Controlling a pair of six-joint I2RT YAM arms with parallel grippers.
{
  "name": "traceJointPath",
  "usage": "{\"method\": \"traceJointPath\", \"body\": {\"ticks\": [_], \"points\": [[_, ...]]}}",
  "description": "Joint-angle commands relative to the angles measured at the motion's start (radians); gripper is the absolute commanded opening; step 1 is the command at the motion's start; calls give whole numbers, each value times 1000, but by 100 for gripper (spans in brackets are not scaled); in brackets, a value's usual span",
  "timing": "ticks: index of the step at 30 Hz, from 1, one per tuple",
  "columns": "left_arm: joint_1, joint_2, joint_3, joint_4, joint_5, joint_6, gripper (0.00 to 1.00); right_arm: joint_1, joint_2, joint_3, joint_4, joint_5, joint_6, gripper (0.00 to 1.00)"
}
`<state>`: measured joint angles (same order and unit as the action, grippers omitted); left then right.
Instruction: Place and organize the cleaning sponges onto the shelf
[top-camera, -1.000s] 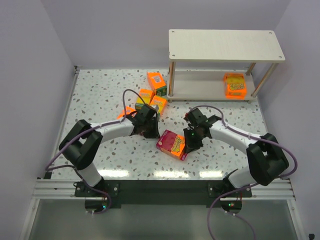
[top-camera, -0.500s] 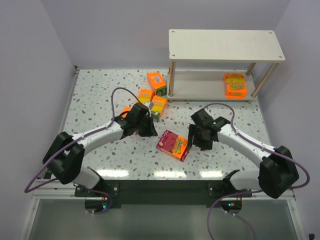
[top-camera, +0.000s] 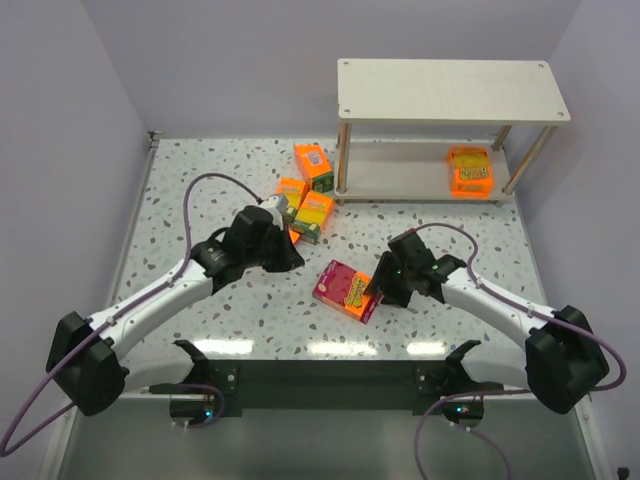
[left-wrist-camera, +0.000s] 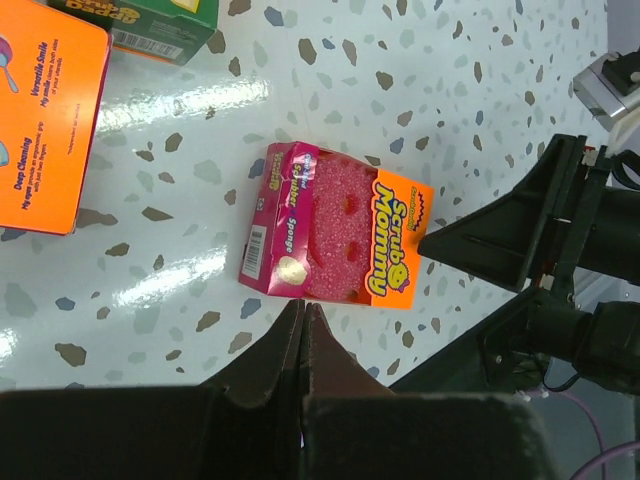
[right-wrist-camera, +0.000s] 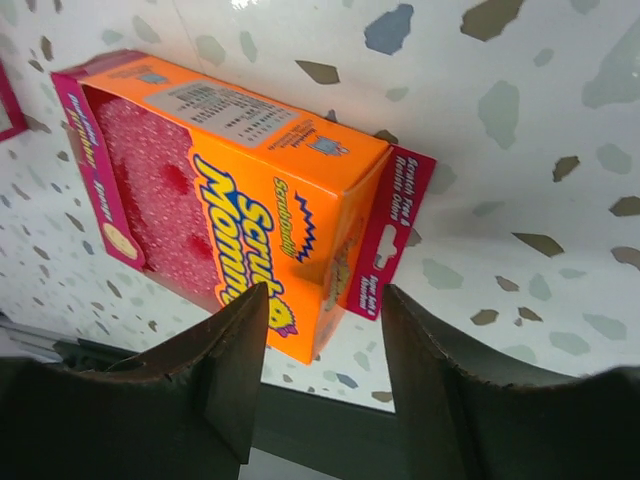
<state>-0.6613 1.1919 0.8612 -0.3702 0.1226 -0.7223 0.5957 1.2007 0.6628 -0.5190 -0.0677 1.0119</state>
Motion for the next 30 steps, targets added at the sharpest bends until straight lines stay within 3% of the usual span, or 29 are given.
{"method": "traceJointPath", "body": {"ticks": [1, 10, 17, 20, 22, 30], "points": [[9, -72, -19, -59, -44, -14, 0, 3, 13, -14, 172, -15, 91, 52], [15, -155, -71, -91, -67, -40, 0, 4, 85, -52, 203, -43, 125, 36], [15, -178, -99, -92, -67, -55, 0, 6, 95, -83, 215, -47, 123, 33], [15, -181, -109, -88, -63, -65, 0, 4, 112, -89, 228, -49, 114, 18], [15, -189, -111, -88, -63, -69, 0, 4, 117, -85, 221, -53, 114, 0], [15, -213, -70, -128, -84, -63, 0, -65, -71, 13, 30, -34, 74, 0]]}}
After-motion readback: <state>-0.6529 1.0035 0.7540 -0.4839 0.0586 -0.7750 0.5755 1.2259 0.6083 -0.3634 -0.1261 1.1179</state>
